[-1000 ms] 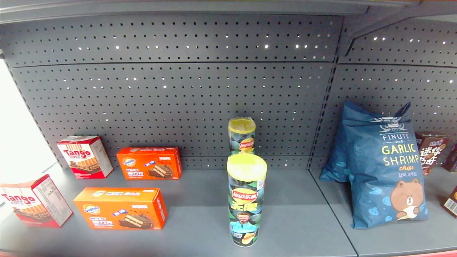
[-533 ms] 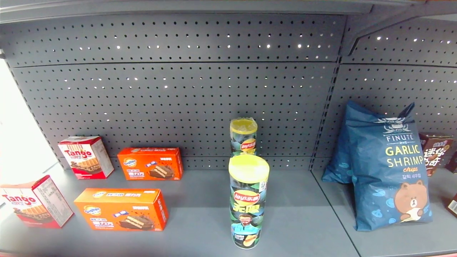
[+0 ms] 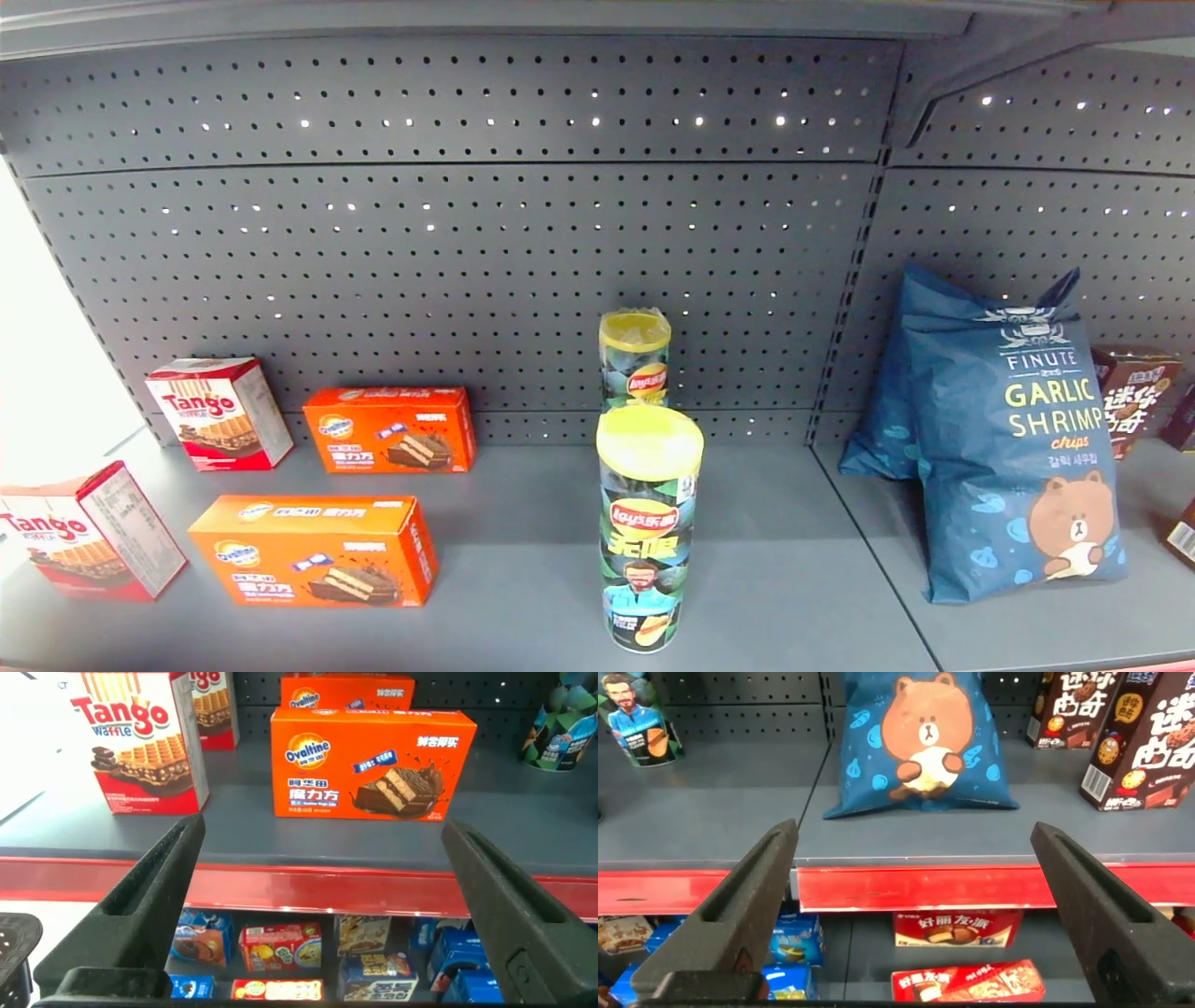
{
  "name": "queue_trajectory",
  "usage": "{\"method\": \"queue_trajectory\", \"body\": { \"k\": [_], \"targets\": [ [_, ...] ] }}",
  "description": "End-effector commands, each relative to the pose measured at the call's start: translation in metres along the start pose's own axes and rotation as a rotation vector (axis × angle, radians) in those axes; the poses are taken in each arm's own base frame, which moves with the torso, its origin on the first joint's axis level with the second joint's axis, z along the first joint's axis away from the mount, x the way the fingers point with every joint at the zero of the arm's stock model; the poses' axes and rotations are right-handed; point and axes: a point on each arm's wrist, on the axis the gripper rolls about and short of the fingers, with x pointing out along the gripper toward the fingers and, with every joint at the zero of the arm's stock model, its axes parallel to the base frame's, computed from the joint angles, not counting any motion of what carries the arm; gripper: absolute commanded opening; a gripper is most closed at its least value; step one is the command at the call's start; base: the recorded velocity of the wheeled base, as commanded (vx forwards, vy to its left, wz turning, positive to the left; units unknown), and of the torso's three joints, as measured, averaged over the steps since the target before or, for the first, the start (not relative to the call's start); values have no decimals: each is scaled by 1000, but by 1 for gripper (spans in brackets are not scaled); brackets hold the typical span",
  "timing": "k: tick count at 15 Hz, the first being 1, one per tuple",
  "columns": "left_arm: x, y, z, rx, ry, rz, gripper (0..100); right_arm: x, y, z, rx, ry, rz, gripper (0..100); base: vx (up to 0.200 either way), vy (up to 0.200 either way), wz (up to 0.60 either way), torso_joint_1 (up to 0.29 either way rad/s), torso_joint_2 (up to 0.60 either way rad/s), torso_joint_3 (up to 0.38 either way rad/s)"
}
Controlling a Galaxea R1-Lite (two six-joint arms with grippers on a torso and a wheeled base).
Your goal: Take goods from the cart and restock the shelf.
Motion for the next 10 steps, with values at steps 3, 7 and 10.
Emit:
{"method": "queue_trajectory", "body": {
  "k": [3, 7, 10],
  "targets": [
    [0, 0, 0, -2, 3, 2, 100, 0, 0, 0, 0, 1, -2, 100, 0, 0, 0, 0, 0, 0],
    [0, 0, 0, -1, 1, 0, 100, 0, 0, 0, 0, 1, 1, 100, 0, 0, 0, 0, 0, 0],
    [0, 0, 0, 1, 1, 0, 100, 0, 0, 0, 0, 1, 0, 100, 0, 0, 0, 0, 0, 0]
  ]
}}
